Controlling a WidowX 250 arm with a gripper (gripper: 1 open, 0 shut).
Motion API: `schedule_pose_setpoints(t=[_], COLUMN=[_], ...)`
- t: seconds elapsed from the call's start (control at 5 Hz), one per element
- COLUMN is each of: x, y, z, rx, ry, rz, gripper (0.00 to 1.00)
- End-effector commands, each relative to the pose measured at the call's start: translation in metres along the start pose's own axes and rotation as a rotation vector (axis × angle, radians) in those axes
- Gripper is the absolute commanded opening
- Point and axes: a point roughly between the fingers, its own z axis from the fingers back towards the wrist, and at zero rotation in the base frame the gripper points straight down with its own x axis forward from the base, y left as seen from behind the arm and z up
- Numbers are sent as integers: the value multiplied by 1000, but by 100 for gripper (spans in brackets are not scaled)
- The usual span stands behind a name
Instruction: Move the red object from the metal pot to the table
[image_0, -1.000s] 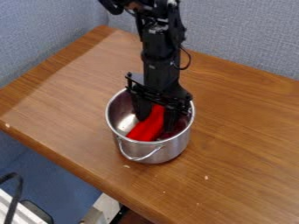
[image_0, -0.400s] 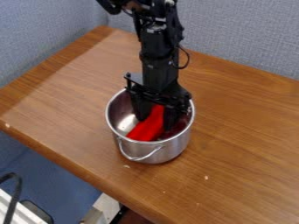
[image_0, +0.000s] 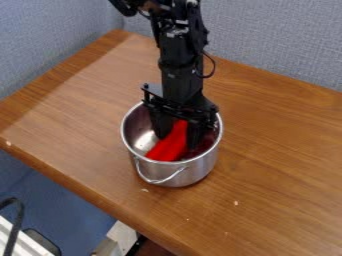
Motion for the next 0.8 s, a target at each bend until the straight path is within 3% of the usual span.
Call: schedule_pose_setpoints(t=[0.0, 0.6], x=[8, 8], y=[3, 3], z=[12, 12], rx=[-15, -33], ry=[-52, -56], rz=[22, 31], gripper=[0, 0])
